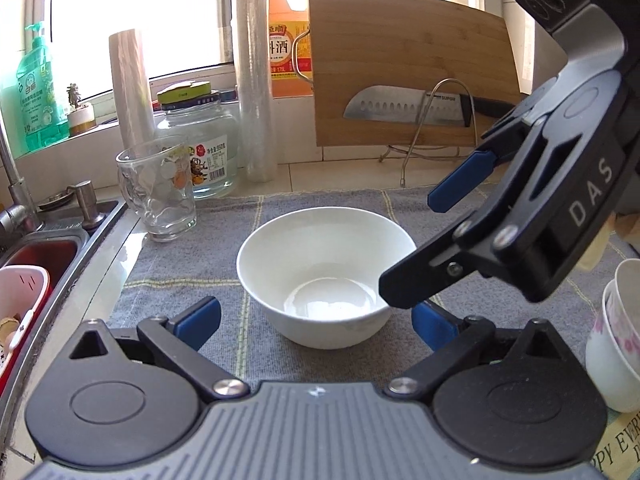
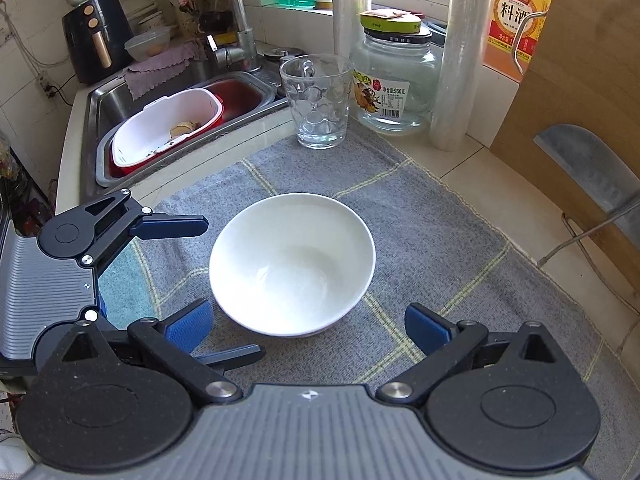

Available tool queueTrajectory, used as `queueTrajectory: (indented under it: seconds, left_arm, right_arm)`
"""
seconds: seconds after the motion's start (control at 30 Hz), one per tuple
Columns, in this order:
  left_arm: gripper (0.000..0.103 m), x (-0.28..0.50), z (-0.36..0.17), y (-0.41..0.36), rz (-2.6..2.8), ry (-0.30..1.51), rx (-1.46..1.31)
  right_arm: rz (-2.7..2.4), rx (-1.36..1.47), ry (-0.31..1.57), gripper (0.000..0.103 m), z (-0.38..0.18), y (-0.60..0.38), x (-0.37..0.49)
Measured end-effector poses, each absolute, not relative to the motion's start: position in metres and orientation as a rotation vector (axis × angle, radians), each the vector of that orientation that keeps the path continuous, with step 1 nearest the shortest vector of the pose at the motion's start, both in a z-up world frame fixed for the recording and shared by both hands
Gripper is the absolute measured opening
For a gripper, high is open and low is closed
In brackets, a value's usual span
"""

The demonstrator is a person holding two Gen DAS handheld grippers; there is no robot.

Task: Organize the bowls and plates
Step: 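Close the right tool on the third bowl's rim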

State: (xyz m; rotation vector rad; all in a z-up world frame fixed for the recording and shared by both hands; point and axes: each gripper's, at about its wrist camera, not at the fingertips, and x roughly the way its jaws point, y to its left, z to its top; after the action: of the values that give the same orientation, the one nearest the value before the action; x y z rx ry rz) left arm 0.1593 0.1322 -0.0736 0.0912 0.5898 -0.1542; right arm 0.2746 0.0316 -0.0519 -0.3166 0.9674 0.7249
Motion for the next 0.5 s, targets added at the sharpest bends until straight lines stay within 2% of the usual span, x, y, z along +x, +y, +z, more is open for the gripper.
queueTrajectory:
  seconds: [0.5]
  left_arm:
    - [0.1, 0.177, -0.082, 0.134, -0.209, 0.601, 0.043]
  right_arm:
    - [0.781, -0.283, 1.009, 0.103, -0.065, 0.045, 0.311]
